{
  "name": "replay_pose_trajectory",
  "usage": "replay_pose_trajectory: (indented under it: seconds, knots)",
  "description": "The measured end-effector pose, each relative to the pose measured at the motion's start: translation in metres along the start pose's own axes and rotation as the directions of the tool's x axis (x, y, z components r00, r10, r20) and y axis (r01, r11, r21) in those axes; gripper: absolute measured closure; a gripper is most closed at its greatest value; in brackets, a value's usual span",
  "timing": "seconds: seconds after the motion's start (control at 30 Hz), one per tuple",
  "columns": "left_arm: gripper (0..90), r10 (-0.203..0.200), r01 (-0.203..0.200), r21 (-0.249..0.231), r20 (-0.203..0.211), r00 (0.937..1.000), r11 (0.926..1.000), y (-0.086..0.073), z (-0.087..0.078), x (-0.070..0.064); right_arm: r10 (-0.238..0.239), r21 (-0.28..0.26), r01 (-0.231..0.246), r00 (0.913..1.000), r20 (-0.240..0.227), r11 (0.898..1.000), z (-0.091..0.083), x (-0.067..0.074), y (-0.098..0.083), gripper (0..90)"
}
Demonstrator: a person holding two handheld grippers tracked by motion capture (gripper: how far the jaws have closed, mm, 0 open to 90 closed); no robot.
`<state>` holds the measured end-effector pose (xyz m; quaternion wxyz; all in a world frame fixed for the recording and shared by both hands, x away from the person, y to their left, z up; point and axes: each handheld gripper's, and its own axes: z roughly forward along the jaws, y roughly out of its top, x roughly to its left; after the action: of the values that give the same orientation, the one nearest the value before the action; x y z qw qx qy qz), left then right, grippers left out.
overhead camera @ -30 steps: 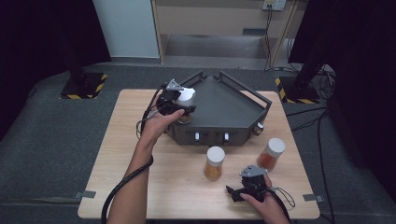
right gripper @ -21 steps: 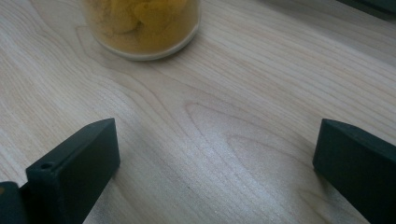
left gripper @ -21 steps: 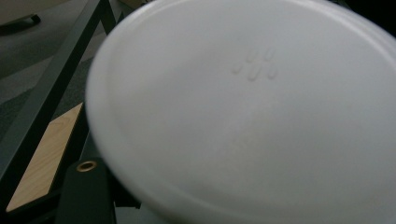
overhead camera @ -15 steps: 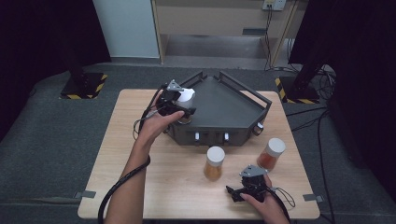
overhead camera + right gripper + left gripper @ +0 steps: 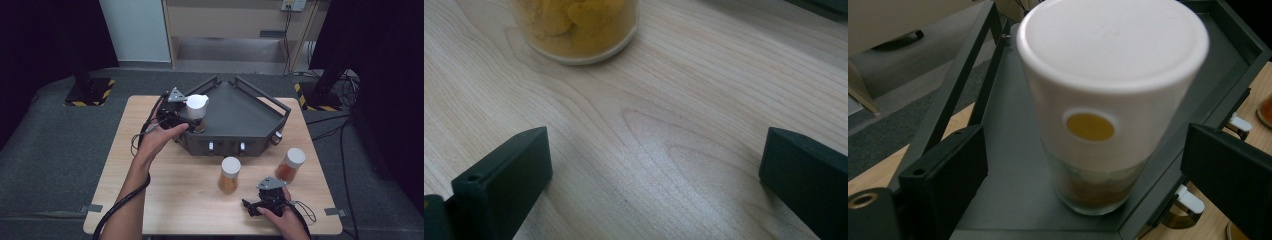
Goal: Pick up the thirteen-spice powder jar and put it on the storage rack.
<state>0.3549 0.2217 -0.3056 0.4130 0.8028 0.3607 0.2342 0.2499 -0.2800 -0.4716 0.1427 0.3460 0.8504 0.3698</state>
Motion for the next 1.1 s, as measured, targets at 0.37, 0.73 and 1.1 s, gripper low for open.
replay_pose_trajectory:
  seconds: [0.37, 0.73, 1.1]
  knots:
    - [3.9, -0.005, 0.004, -0.036, -0.040, 0.9992, 0.9994, -0.026, -0.035, -0.010, 0.001, 0.001, -0.001, 1.0000, 0.000, 1.000, 0.000, 0.000, 0.000, 0.5]
    - [3.4, -0.011, 0.010, -0.021, -0.051, 0.9986, 0.9997, -0.049, -0.051, -0.023, -0.003, 0.002, 0.003, 1.0000, 0.001, 1.000, 0.000, 0.000, 0.000, 0.5]
    - [3.2, -0.023, 0.023, 0.013, -0.046, 0.9987, 0.9996, -0.081, -0.052, -0.037, -0.001, 0.002, 0.001, 1.0000, 0.001, 1.000, 0.000, 0.000, 0.000, 0.5]
